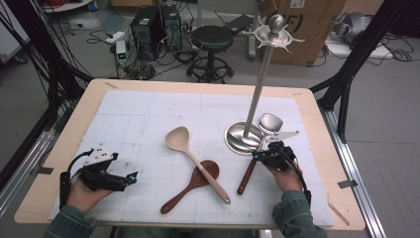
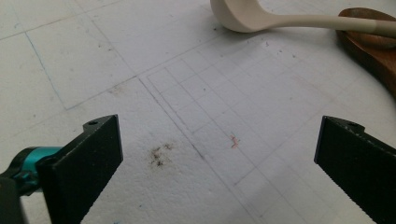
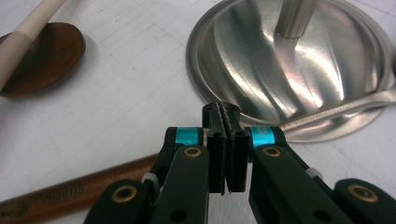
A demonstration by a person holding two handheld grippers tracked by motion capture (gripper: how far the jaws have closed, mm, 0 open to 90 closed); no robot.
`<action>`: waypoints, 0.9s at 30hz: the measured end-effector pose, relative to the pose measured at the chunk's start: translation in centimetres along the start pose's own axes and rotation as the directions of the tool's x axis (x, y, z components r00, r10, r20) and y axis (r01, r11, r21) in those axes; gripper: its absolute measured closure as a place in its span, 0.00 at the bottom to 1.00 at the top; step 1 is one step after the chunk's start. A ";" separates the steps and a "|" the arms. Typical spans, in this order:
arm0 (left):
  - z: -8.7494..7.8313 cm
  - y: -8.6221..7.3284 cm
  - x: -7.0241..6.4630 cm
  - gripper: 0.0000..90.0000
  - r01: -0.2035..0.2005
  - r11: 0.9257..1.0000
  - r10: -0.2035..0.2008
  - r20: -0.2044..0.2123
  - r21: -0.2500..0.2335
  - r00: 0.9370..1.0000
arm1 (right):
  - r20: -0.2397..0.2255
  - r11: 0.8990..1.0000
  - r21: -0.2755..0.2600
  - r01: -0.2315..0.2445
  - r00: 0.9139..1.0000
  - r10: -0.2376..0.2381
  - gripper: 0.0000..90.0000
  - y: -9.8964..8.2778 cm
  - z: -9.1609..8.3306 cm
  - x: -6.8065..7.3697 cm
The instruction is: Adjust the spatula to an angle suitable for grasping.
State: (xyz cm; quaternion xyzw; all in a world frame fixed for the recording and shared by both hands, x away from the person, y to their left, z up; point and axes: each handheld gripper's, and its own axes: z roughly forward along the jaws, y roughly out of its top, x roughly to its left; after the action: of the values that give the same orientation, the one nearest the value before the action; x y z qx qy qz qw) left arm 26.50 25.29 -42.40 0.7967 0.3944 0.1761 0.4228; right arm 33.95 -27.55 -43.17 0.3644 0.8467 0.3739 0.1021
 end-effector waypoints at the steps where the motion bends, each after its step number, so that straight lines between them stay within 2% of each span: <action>1: 0.0 0.0 0.0 0.02 -0.002 1.000 0.002 0.001 0.001 1.000 | 0.001 1.000 -0.003 -0.006 1.000 0.006 0.99 -0.1 -0.2 0.0; 12: 0.0 0.0 0.0 0.02 -0.003 1.000 0.003 0.000 0.001 1.000 | -0.006 1.000 0.012 -0.002 1.000 0.002 0.99 -0.6 -0.3 -0.1; 23: 0.0 0.1 0.0 0.02 -0.005 1.000 0.005 0.001 0.001 1.000 | -0.050 1.000 0.014 0.001 0.999 -0.001 0.99 -0.6 0.2 0.7; 27: 0.0 0.1 0.0 0.02 -0.006 1.000 0.006 0.000 0.002 1.000 | -0.065 1.000 0.012 0.019 0.998 -0.018 0.99 -0.4 0.6 1.1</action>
State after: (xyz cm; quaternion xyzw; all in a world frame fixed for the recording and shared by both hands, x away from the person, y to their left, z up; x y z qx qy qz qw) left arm 26.53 25.23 -42.35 0.7983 0.3922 0.1766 0.4215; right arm 33.19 -26.65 -43.76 0.3446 0.8554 0.3792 0.0756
